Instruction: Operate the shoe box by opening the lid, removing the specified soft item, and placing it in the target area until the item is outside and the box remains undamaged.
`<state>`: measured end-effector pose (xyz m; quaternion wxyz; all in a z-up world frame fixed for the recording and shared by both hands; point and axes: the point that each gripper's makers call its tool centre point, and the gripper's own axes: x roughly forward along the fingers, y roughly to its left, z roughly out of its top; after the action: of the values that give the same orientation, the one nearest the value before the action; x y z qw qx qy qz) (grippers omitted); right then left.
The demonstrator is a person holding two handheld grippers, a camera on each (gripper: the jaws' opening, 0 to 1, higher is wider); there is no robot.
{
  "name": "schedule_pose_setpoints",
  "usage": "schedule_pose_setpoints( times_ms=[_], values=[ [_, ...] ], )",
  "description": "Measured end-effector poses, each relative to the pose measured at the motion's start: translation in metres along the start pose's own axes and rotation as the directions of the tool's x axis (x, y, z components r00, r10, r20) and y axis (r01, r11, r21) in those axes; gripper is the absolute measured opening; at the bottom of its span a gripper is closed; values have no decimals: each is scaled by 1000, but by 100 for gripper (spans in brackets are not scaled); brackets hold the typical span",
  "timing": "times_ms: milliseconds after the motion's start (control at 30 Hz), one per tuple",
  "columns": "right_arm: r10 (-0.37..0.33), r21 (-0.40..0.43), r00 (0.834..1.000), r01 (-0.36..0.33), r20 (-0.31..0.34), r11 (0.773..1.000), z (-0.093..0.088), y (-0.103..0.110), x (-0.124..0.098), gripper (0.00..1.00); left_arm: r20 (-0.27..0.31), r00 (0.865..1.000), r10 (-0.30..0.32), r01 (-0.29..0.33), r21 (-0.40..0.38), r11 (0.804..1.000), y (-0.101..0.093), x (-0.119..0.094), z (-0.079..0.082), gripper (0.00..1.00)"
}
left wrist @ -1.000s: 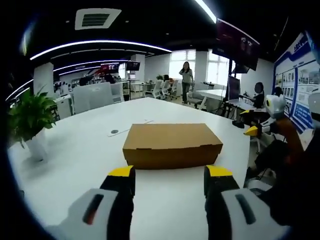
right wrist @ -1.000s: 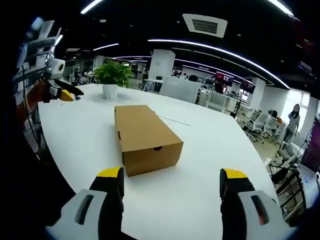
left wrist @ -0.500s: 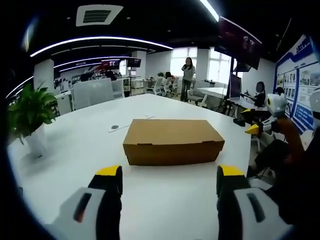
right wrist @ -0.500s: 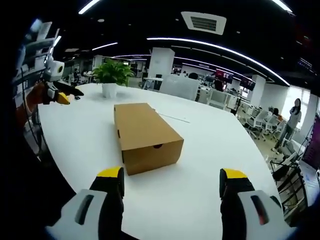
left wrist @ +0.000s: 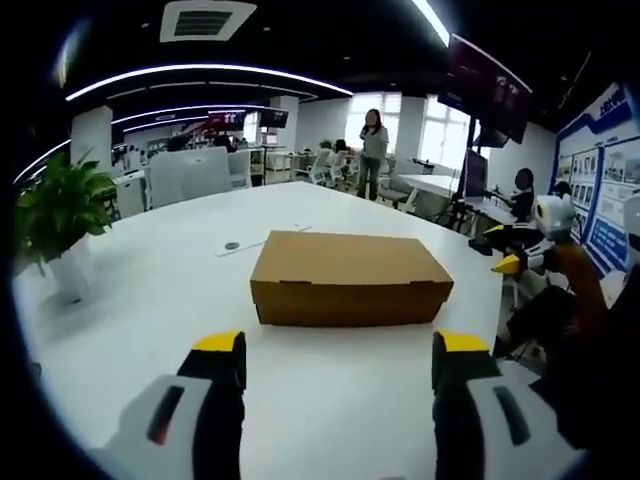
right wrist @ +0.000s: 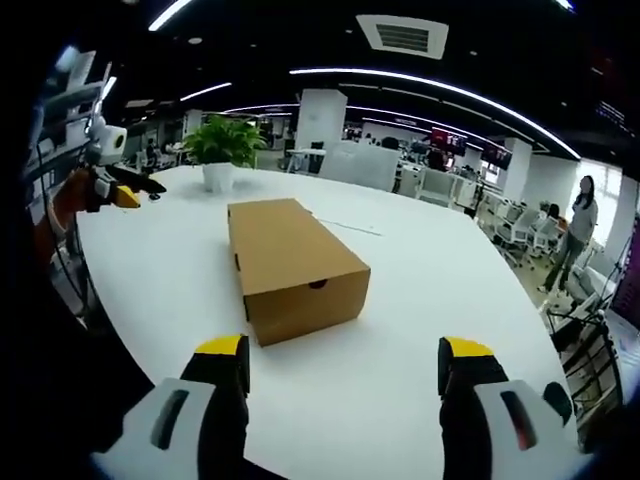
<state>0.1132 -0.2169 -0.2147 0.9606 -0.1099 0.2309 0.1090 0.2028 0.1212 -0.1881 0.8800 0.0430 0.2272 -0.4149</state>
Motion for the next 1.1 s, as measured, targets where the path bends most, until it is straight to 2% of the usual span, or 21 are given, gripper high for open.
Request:
schedule_pose_setpoints(
  times_ms=[200,367,500,700,1100],
  values=[
    [34,0,999,-34,-6,999,3,7,6,78,11,999,-35,35,-5,999,-2,5,7,78],
    [49,22,999,-49,24,999,12,8,12,77,6,1000,-28,28,7,1000,6,7,11,75],
    [65,29,997,-66,29,997,13,11,21,77,7,1000,-29,29,17,999,13,10,16,75],
    [100,42,995,-101,28,994,16,21,34,77,-16,999,-39,40,17,999,15,20,11,75],
    [132,46,990,-135,56,990,33,17,50,76,-45,998,-51,53,34,998,25,36,13,75]
  ],
)
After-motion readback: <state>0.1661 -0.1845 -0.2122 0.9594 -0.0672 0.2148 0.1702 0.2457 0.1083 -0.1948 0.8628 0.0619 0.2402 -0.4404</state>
